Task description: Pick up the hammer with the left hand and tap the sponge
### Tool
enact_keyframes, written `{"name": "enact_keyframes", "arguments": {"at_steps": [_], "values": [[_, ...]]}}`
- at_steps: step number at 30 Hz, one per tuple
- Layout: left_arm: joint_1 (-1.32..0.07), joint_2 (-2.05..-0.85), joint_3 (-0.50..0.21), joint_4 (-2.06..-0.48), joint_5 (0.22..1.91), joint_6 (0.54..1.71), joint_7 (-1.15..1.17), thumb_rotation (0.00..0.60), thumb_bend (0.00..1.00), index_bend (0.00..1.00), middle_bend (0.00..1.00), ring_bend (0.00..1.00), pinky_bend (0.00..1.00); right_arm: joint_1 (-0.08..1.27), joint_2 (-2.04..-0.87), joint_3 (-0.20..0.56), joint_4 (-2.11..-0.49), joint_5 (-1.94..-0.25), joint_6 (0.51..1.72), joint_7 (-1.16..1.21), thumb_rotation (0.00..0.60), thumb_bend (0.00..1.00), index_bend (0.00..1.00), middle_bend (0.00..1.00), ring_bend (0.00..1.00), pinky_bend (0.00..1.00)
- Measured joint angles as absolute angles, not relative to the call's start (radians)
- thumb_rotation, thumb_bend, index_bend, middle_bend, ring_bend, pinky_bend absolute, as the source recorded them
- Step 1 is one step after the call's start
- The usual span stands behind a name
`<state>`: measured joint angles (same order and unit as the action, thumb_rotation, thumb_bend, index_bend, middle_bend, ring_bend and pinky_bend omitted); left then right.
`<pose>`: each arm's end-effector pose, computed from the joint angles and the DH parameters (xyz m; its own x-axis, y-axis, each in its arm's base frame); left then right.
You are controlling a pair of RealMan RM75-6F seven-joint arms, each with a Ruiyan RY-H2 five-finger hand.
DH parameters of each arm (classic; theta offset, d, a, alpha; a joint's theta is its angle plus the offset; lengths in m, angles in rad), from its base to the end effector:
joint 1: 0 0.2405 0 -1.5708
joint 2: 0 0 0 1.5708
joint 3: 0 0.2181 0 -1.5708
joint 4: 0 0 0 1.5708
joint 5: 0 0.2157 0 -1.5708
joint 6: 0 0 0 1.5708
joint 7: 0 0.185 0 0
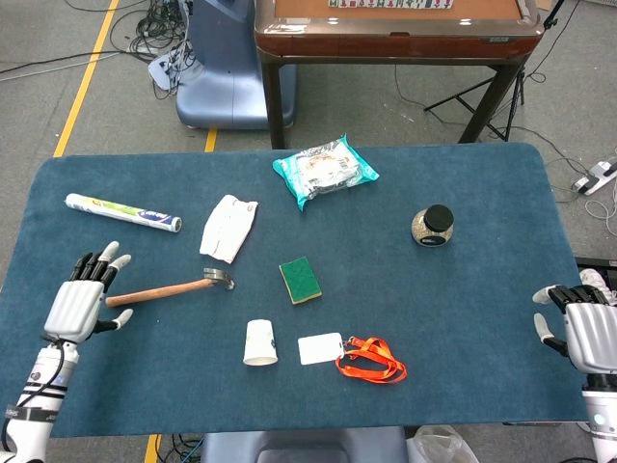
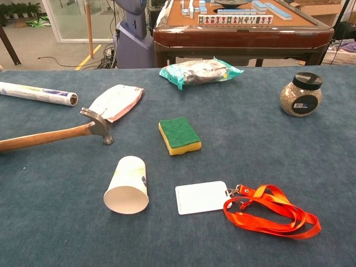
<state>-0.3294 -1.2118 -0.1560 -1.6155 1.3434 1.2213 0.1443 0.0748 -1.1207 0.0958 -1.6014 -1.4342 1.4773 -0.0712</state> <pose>-0.2320 0.3022 0.0917 0.4133 0.0842 0.9067 0.9080 -0.1126 -0.4035 -0.2900 -0.2263 0.1495 0.4587 0.0280 0.8881 -0.8874 0.0664 0.4562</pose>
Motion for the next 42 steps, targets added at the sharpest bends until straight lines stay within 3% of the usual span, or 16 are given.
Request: {"name": "enact_keyframes", "arguments": {"at_steps": [3, 15, 42], "values": [[-0.352, -1.220, -0.162, -1.616, 1.322, 1.190, 0.172, 0.600, 0.19, 0.16, 0.09, 0.13, 0.08, 0.076, -1.120, 0.095, -1.601, -1.435, 1.474, -0.070, 0.600, 0.38, 0.46, 0.45, 0.39, 0.29], [-0.460, -1.299, -0.201, -1.614, 1.177, 1.089, 0.298, 0.600, 0.19, 0.23, 0.24, 0.20, 0.08, 0.077, -1.117, 0.094, -1.599, -1.436, 1.470, -0.061, 0.600, 0.38, 0.46, 0.45, 0.39, 0.29], [-0.629, -1.398, -0.210, -1.628, 0.739, 0.992, 0.540, 0.600, 0.19, 0.21, 0.29, 0.22, 0.15, 0.077, -1.106, 0.089, -1.598, -1.442, 1.461, -0.034, 0.600, 0.38, 0.46, 0.45, 0.39, 0.29]]}}
